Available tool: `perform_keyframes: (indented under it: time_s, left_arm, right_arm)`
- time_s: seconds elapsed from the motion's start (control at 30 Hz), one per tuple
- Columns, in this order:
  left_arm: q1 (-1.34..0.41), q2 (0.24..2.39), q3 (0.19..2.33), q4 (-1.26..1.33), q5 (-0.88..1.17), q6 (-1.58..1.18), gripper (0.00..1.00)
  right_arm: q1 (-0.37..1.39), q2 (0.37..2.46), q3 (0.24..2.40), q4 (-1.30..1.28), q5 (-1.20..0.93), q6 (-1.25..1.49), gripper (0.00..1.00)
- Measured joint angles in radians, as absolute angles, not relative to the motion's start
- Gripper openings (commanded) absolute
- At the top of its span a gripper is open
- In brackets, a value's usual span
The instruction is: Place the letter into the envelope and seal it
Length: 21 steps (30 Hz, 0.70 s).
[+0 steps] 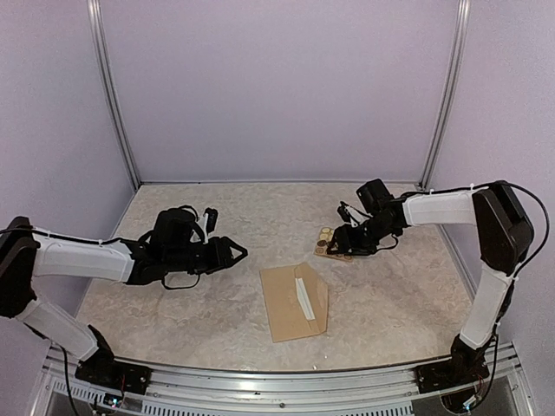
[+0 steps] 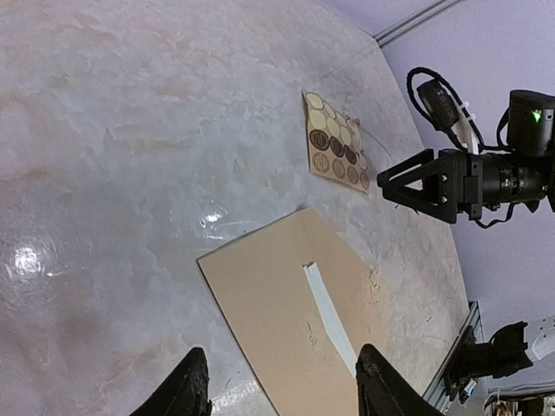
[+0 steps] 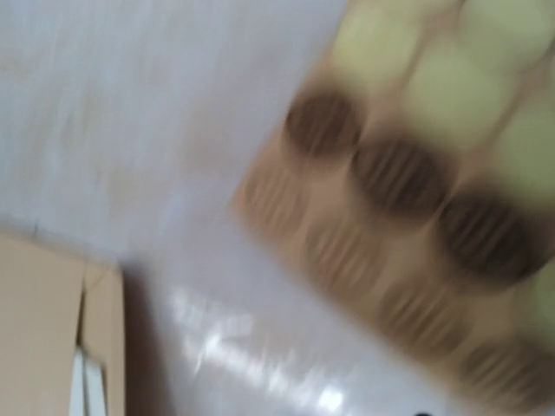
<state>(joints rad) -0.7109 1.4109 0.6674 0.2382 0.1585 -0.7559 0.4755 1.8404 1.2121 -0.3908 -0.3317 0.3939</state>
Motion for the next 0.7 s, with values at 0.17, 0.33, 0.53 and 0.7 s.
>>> perform_keyframes:
  time_s: [0.17, 0.33, 0.53, 0.7]
  left_arm:
    - [-0.781, 1.56, 0.725, 0.273, 0.193, -0.76, 0.45]
    - [-0.823, 1.684, 0.794, 0.314, 0.228, -0.76, 0.38]
    - [-0.853, 1.802, 0.828, 0.365, 0.262, -0.761, 0.27]
    - [-0.868, 1.868, 0.828, 0.387, 0.28, -0.765, 0.2]
  right_arm:
    - [0.504, 1.814, 1.04, -0.318, -0.482, 0.443, 0.66]
    - [0.562, 1.782, 0.979, -0.256, -0.572, 0.492, 0.65]
    - [0.623, 1.78, 0.978, -0.189, -0.615, 0.54, 0.67]
    - [0.666, 1.785, 0.986, -0.184, -0.617, 0.559, 0.63]
